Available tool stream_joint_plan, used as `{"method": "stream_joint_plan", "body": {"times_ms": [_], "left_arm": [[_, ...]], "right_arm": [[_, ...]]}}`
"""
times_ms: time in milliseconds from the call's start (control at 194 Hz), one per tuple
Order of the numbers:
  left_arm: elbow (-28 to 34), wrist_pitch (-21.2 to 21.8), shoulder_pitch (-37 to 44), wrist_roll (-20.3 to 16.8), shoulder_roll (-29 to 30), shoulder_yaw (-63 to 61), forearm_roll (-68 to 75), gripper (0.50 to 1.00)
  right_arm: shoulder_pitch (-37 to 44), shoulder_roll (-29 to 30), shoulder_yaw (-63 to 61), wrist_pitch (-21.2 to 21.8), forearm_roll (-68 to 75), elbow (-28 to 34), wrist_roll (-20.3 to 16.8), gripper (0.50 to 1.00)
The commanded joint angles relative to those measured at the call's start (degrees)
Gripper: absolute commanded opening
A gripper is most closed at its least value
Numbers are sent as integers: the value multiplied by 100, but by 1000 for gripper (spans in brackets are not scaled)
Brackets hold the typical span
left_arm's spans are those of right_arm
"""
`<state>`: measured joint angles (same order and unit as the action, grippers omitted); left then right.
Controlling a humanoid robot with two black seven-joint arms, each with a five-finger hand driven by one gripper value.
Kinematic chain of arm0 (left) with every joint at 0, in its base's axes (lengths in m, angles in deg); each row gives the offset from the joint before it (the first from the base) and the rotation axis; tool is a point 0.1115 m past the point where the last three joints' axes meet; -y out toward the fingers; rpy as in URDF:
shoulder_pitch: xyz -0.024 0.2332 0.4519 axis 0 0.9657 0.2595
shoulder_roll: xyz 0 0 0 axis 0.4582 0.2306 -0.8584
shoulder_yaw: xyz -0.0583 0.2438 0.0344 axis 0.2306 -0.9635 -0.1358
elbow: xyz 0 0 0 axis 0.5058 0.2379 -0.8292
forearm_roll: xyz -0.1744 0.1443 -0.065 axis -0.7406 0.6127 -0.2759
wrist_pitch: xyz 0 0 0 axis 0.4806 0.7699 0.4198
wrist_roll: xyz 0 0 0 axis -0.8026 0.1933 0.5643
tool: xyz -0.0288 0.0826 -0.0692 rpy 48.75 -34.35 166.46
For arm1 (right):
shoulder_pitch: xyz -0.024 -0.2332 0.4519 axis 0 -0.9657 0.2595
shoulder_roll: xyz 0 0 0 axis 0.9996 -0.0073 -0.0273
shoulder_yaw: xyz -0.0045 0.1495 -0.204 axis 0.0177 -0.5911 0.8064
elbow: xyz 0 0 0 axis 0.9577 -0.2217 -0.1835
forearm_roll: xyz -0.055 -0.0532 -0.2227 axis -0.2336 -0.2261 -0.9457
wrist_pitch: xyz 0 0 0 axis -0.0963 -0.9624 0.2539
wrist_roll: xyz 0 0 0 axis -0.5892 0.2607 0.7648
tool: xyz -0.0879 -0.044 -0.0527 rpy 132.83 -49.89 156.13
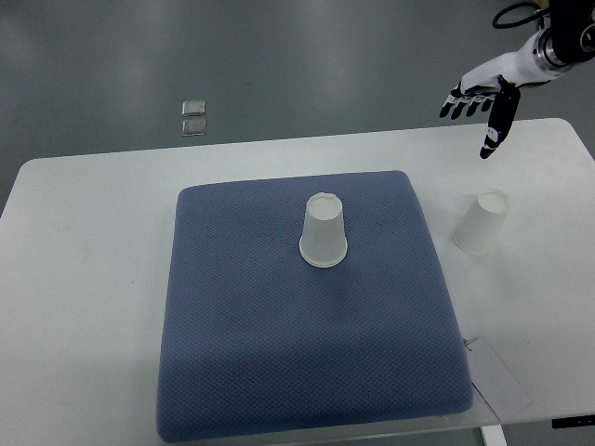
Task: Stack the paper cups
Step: 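Move the right hand down over the white cup beside the pad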
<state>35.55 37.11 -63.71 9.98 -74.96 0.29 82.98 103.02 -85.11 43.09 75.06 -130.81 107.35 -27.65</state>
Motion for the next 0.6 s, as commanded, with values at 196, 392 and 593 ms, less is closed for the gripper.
{"method": "stream_joint_plan", "body": {"times_ms": [196,392,593], "left_arm": [[0,0,2,0,0,0,-1,1000],[0,0,-7,0,0,0,-1,1000],[0,0,2,0,0,0,-1,1000]], "right_arm": [[1278,-70,1057,7,8,972,-323,924],[1656,-334,1277,7,26,1403,-349,921],[1489,-360,1260,7,26,1412,-340,921]]}}
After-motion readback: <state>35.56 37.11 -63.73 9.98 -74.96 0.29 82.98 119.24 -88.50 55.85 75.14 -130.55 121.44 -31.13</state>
